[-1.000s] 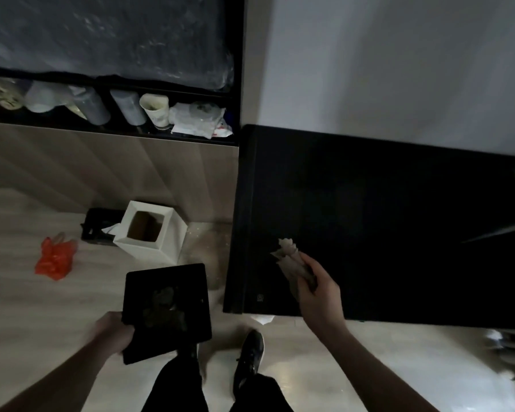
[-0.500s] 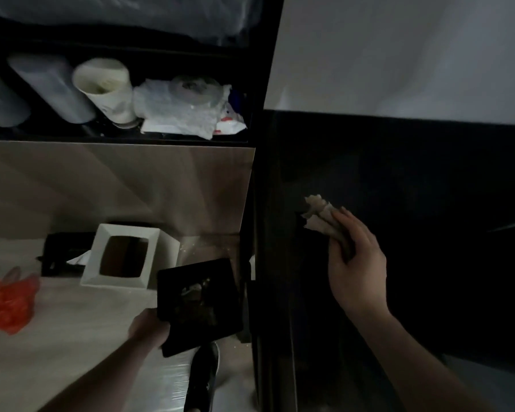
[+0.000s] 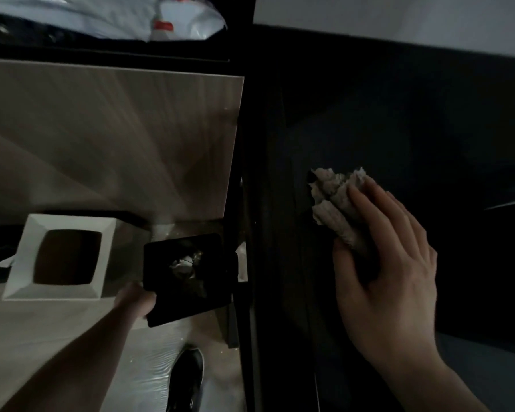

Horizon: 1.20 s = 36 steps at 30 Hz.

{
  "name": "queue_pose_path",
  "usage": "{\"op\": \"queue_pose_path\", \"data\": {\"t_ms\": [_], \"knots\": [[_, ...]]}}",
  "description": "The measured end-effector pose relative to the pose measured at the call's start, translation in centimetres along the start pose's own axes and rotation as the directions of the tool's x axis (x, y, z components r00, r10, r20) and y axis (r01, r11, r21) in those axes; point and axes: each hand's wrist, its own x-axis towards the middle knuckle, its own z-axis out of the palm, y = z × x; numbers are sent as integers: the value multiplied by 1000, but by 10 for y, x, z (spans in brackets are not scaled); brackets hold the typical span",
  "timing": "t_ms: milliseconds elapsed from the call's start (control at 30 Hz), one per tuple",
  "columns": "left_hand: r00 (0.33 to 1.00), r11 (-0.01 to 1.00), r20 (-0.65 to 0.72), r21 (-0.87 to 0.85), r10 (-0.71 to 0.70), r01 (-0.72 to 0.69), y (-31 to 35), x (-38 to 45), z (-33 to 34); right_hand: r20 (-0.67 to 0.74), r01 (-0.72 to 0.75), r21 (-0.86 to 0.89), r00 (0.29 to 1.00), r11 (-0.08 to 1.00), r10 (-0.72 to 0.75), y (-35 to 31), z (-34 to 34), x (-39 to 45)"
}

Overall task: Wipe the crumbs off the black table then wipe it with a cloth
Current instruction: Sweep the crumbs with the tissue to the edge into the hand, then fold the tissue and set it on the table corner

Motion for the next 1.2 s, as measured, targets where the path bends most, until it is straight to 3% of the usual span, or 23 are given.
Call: {"op": "queue_pose_path", "data": {"t_ms": [200,533,767,933,1033,1100,1200], "knots": [[1000,999,17,-33,9,-8,-19,56,11,-25,15,-2,1000,1000,-15,2,2,0],[997,1000,77,-6,-19,19,8,2,-23,-17,0,6,1000,1000,0,-1,1,-1],[977,977,18,-27,213,-213,34,-85,-71,2,-28,13,1000,1000,28,0,-1,-4],[863,851,-129,-150,489,-504,67,-223,-143,104,-196,101,977,975,186,-26,-25,-19],[737,723,-211,-155,642,-674,76,-316,-182,136,-333,227,941,915,308,-50,-55,-46],[667,644,-214,-174,713,-745,81,-379,-199,123,-366,289,931,885,344,-62,-84,-68],[614,582,-134,-213,778,-784,94,-461,-212,134,-415,348,910,841,393,-69,-135,-96]]}}
